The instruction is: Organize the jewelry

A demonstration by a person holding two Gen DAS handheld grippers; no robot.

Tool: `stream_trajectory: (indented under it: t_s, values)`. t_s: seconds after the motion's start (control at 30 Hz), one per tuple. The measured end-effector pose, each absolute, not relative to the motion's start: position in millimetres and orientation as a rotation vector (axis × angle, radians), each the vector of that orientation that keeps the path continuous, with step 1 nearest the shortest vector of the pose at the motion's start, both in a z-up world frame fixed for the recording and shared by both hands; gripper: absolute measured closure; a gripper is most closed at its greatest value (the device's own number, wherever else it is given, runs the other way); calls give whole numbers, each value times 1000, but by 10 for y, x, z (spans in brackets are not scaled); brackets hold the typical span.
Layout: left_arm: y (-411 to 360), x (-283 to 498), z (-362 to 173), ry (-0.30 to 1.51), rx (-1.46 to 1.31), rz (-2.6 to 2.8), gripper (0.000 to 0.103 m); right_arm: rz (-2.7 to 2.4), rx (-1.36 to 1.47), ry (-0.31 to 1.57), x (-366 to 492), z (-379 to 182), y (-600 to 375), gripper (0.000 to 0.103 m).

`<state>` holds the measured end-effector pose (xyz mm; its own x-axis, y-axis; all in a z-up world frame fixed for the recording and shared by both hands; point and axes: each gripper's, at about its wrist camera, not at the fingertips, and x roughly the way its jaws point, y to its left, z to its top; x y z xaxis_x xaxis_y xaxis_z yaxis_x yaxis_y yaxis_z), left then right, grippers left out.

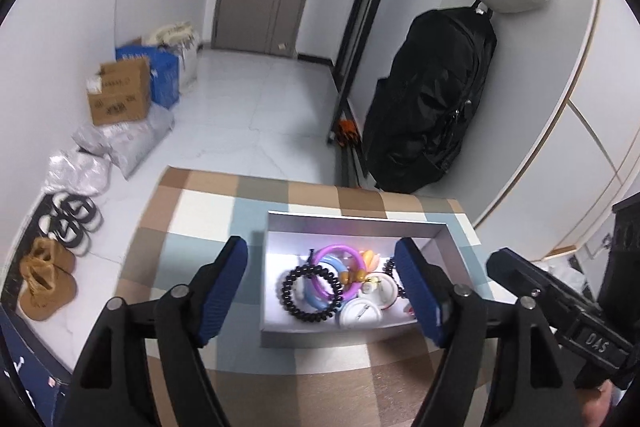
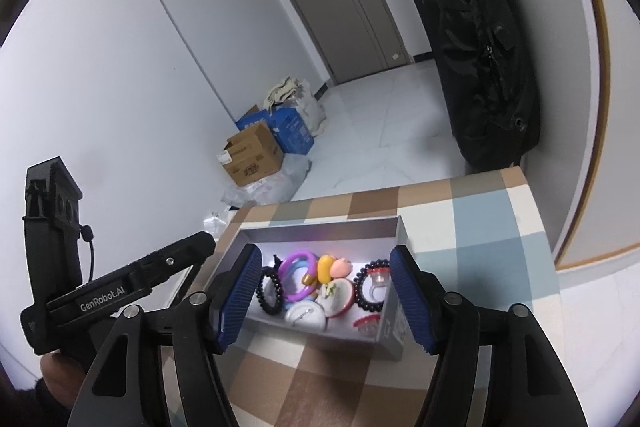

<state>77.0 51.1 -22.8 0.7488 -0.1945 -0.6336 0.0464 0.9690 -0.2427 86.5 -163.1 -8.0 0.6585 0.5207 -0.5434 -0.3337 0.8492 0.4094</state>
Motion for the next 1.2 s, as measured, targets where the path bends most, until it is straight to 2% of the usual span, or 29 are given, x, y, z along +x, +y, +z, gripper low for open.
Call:
stream_trajectory:
  t_s: [0.17, 0.3, 0.47, 0.9, 1.2]
  values:
    - [524, 610, -231, 693, -216, -129, 22, 482, 240, 662, 663, -15, -1621, 25]
    - [527, 485, -237, 679, -209, -99, 21, 500, 236, 635, 502, 30, -1645, 18]
    - [518, 366, -211, 639, -186, -53, 20, 499, 222, 623, 373, 66, -1661, 16]
    - [390, 179, -218, 606, -97, -67, 20, 504, 209, 602, 179, 110, -1683, 4]
    - [398, 147, -231, 598, -89, -47, 20, 518, 199, 623, 171, 73, -1659, 1]
